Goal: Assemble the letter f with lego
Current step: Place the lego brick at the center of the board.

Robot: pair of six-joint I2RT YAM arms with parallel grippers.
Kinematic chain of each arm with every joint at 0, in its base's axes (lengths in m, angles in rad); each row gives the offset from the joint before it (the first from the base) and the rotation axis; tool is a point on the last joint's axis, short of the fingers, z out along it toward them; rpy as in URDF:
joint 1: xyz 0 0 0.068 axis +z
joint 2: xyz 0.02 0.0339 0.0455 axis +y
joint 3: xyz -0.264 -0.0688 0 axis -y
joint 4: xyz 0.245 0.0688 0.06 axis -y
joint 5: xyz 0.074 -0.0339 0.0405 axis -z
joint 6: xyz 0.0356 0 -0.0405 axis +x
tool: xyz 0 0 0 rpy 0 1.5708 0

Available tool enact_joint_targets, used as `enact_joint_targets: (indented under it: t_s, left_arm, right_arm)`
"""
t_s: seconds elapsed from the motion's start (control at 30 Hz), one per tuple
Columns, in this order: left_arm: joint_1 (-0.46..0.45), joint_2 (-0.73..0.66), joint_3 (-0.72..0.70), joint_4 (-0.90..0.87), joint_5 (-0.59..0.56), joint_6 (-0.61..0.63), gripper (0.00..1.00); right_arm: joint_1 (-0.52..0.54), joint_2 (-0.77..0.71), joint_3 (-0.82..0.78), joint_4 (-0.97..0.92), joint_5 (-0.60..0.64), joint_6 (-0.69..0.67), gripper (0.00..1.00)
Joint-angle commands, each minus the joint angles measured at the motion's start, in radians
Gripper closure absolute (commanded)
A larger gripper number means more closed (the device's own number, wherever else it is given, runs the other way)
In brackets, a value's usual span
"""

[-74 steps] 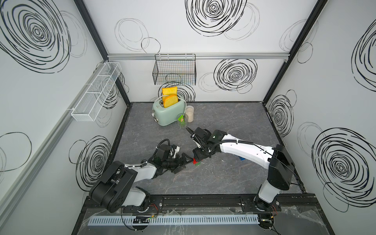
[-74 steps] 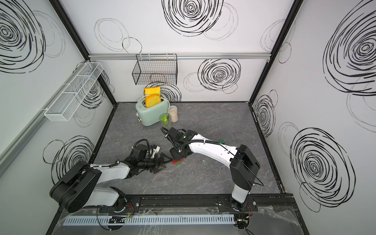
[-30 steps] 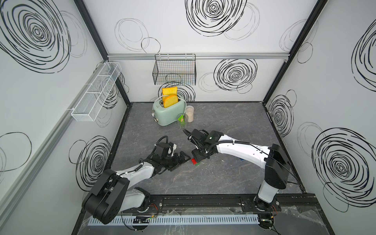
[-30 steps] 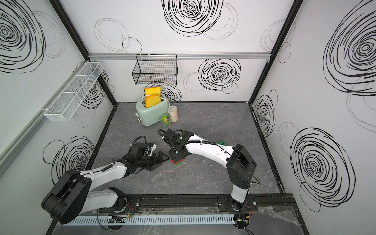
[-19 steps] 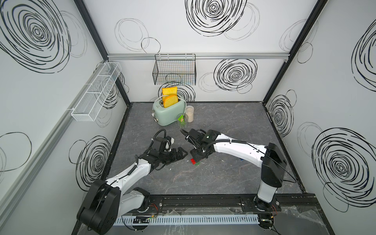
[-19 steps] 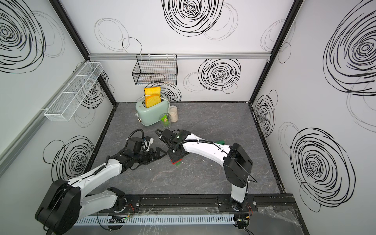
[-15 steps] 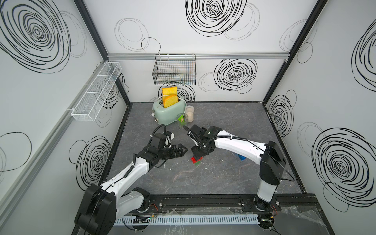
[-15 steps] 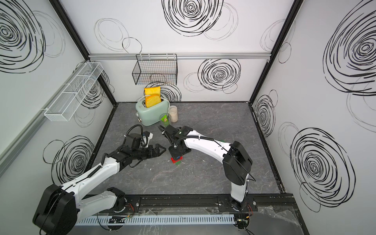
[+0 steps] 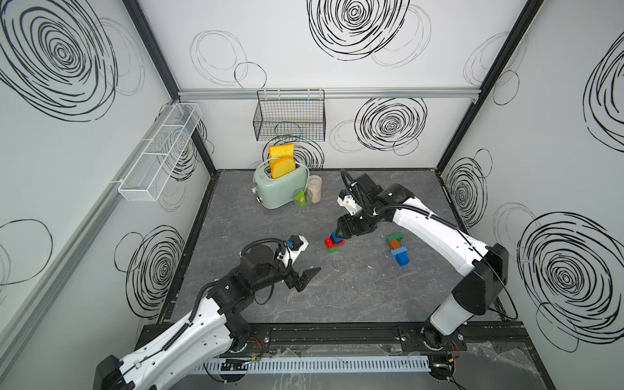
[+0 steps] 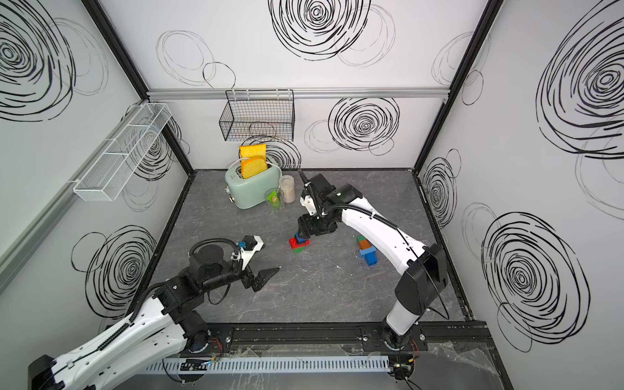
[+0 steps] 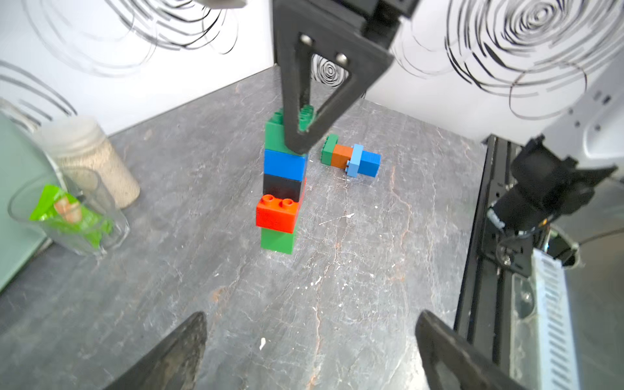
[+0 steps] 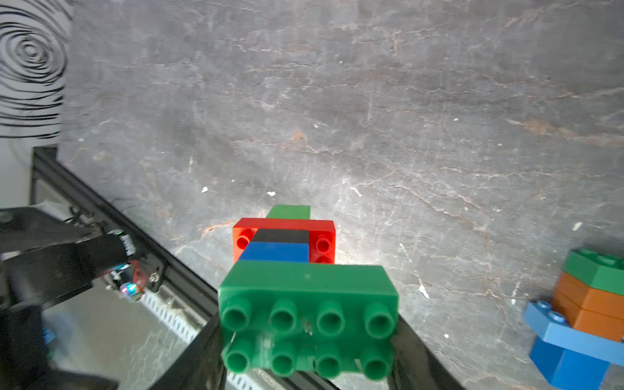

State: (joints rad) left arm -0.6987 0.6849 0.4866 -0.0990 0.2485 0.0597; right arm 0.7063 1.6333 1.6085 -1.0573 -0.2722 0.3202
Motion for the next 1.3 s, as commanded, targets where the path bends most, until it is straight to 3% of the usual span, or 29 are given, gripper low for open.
enact_joint_targets:
  t_s: [0.0,0.6,1.13,1.27]
  left_arm:
    - [-0.007,0.039,-0.001,0.069,-0.025,0.196,0.04]
    - [-0.041,0.212,0.090,0.227,0.098,0.062,0.18]
    - [-0.048,0.299,0.147,0.170,0.108,0.060,0.48]
    - [-0.046,0.300,0.145,0.179,0.109,0.048,0.59]
  right_arm:
    - [0.002,-0.052,-0.003,-0.031,-0.157,-0.028,0.53]
    - [0.031,-0.142,-0.065,-0.011,-0.237,-0.029,0.53]
    - [0.032,-0.145,-0.071,-0.001,-0.242,-0.022,0.53]
    - [0.032,-0.144,-0.078,0.011,-0.238,-0.020,0.47]
